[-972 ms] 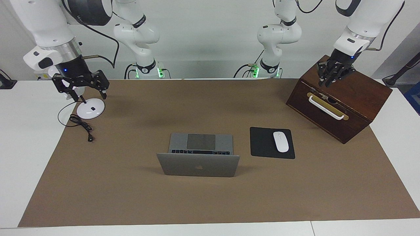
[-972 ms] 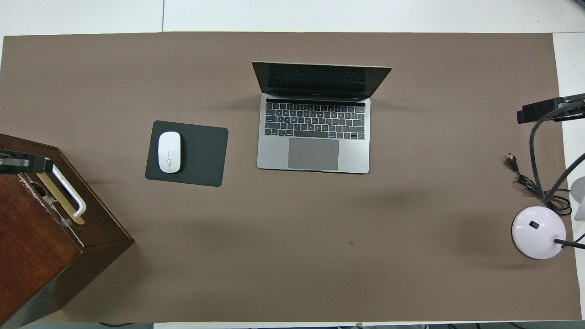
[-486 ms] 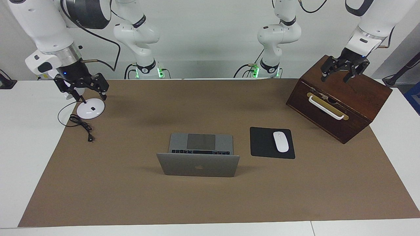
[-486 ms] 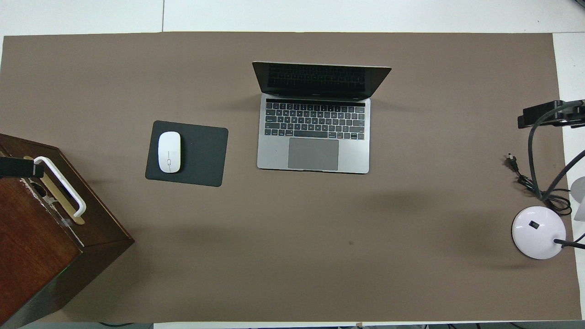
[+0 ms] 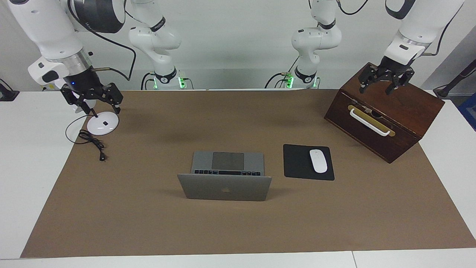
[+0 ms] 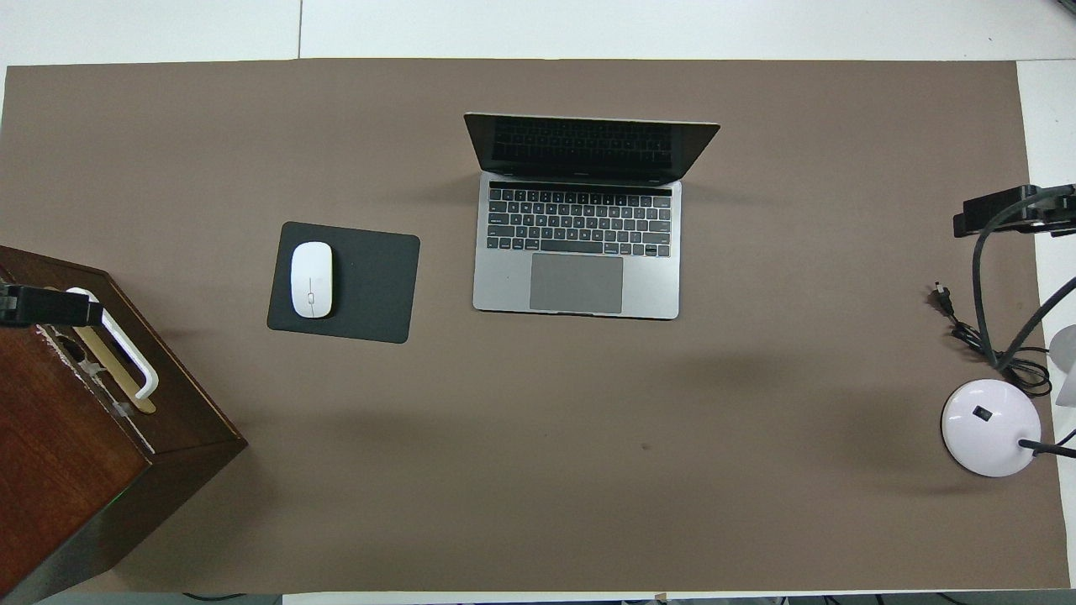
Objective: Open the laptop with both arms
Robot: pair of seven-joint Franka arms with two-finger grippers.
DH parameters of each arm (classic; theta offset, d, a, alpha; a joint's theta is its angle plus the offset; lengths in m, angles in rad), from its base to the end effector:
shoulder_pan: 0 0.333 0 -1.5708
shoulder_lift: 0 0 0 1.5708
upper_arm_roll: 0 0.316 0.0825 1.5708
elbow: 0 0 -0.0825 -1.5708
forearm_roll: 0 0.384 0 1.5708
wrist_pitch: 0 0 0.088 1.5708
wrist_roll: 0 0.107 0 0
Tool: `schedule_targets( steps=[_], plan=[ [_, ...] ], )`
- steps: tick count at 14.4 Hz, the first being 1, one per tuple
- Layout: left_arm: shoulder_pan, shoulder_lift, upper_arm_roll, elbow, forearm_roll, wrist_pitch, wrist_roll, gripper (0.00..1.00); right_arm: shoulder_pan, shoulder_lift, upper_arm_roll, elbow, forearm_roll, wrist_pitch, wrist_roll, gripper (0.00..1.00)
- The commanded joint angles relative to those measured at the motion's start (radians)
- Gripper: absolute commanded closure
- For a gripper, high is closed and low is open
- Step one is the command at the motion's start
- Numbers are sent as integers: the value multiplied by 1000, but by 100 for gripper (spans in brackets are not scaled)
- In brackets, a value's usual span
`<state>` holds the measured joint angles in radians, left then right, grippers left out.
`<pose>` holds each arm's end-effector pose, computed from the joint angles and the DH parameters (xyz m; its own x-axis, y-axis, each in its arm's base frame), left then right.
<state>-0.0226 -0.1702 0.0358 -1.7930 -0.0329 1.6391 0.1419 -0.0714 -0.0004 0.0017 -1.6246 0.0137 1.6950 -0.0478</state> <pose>0.5053 0.0048 0.6153 0.9917 -0.1264 0.0215 -0.1271 -0.9912 0.0362 0.5643 -0.0381 0.6104 0.9972 -0.0234 0.0713 -0.0227 -0.9997 -0.0103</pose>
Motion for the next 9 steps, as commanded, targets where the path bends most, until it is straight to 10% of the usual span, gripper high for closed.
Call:
schedule_targets(
  steps=[1, 9],
  plan=[
    [-65, 49, 55, 36, 25, 27, -45, 0, -2, -3, 1, -8, -14, -5, 14, 0],
    [-89, 103, 78, 156, 42, -79, -76, 0, 4, -1, 1, -3, -15, -6, 14, 0]
  ],
)
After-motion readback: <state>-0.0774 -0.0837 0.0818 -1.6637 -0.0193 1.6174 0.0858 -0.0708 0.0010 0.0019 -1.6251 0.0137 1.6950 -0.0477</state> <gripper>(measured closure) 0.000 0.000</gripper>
